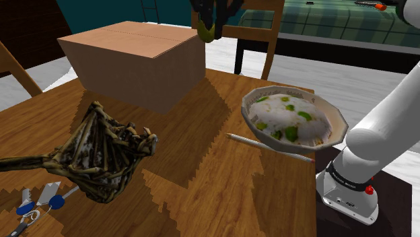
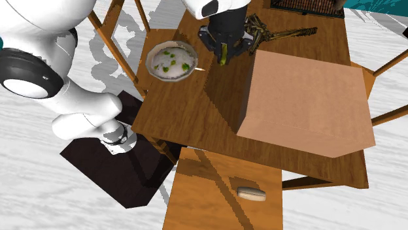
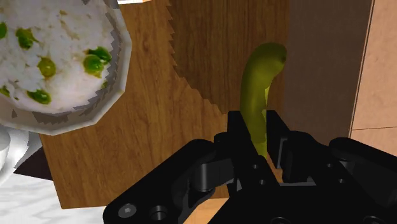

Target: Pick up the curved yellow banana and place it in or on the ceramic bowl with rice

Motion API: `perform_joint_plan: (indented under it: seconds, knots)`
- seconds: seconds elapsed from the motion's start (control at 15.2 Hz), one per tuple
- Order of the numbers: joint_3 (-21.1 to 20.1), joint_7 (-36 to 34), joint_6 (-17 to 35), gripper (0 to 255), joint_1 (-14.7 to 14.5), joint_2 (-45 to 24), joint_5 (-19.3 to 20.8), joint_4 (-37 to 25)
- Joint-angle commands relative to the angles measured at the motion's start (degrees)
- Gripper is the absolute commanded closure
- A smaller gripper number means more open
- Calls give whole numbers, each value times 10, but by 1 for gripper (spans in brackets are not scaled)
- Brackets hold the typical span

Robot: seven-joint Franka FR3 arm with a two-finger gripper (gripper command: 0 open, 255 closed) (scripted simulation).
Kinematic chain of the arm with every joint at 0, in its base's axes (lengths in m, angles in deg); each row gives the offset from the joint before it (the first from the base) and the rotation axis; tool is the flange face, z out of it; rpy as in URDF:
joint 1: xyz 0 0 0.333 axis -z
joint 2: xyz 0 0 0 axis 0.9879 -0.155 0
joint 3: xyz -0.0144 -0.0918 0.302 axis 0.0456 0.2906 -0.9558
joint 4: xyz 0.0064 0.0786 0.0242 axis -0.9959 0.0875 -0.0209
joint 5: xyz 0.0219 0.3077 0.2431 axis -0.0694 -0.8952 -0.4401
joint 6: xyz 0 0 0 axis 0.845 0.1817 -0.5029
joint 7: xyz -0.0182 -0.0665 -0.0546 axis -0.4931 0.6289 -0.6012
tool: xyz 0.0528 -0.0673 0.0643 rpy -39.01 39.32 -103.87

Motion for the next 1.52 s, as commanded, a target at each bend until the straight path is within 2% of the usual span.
perform_joint_plan:
  seconds: [0.0, 0.13, 0.26, 0.73, 0.86, 1.45]
  knots:
    - [33, 40, 4, 255, 27, 84, -78, 51]
    - [82, 67, -1, 255, 14, 152, -130, 95]
    - [123, 82, -9, 255, -6, 208, -164, 134]
    - [213, 96, -51, 255, -76, 357, -233, 234]
    - [230, 93, -65, 255, -93, 391, -246, 254]
    - [229, 114, -10, 255, -110, 441, -260, 360]
